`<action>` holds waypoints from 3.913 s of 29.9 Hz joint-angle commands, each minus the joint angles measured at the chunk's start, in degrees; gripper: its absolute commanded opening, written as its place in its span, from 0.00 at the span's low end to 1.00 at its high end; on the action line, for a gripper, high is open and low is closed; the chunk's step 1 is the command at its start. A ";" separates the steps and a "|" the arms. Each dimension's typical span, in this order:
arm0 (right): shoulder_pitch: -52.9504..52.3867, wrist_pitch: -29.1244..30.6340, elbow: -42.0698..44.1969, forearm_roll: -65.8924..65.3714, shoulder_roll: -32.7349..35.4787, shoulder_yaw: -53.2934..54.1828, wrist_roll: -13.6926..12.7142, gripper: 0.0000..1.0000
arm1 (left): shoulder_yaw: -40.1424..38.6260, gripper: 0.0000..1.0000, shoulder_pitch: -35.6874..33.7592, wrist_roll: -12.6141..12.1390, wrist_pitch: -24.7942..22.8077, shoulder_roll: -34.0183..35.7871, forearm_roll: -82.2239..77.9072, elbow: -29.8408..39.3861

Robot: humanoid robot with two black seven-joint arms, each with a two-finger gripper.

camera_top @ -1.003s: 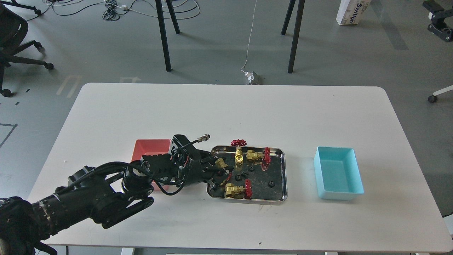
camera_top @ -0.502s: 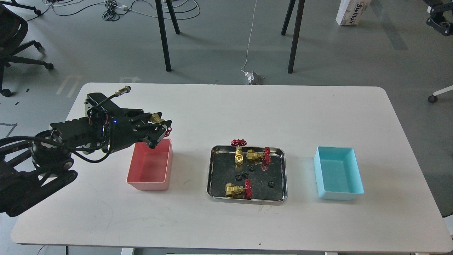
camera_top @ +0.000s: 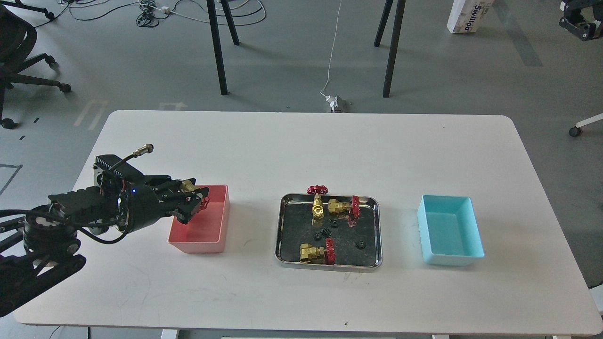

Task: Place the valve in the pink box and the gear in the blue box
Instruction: 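Carry the valve to the pink box and release it inside, then withdraw the left arm and bring the right gripper over the tray, then lower the right gripper onto a black gear in the tray and grasp it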

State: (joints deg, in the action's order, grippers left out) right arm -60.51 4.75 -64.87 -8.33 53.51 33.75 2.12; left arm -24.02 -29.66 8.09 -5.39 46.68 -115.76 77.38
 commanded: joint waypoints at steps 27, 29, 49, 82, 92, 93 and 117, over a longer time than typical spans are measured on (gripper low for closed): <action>-13.40 15.45 -10.18 -27.69 -8.15 -26.70 0.60 1.00 | -19.22 0.98 -29.12 -3.34 -7.88 -4.67 58.18 -25.16; -15.68 20.19 -11.33 -31.82 -10.52 -32.93 0.78 0.99 | -19.22 0.98 -34.13 -3.08 -9.02 -4.67 59.51 -29.64; -20.97 23.25 -12.47 -70.33 -30.82 -59.05 4.56 0.99 | -19.14 0.98 -54.45 -2.73 -9.73 -8.36 59.60 -47.50; -12.18 23.25 6.33 -74.64 -43.93 -61.96 7.55 0.80 | -19.14 0.98 -57.97 -2.64 -8.41 -8.89 59.51 -49.96; -11.12 23.25 9.06 -74.64 -46.13 -61.96 7.46 0.76 | -19.14 0.98 -58.41 -2.64 -8.41 -8.80 59.51 -49.96; -10.95 23.25 9.06 -74.64 -46.13 -61.96 7.46 0.75 | -19.14 0.98 -58.41 -2.64 -8.41 -8.71 59.51 -49.96; -11.65 23.25 9.50 -74.47 -47.53 -64.07 7.37 0.58 | -19.05 0.98 -58.50 -2.64 -8.41 -8.54 59.51 -50.05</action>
State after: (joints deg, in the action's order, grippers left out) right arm -72.29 28.00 -55.37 -82.72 5.95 -29.99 9.46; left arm -43.06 -88.15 5.45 -13.88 38.15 -56.25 27.33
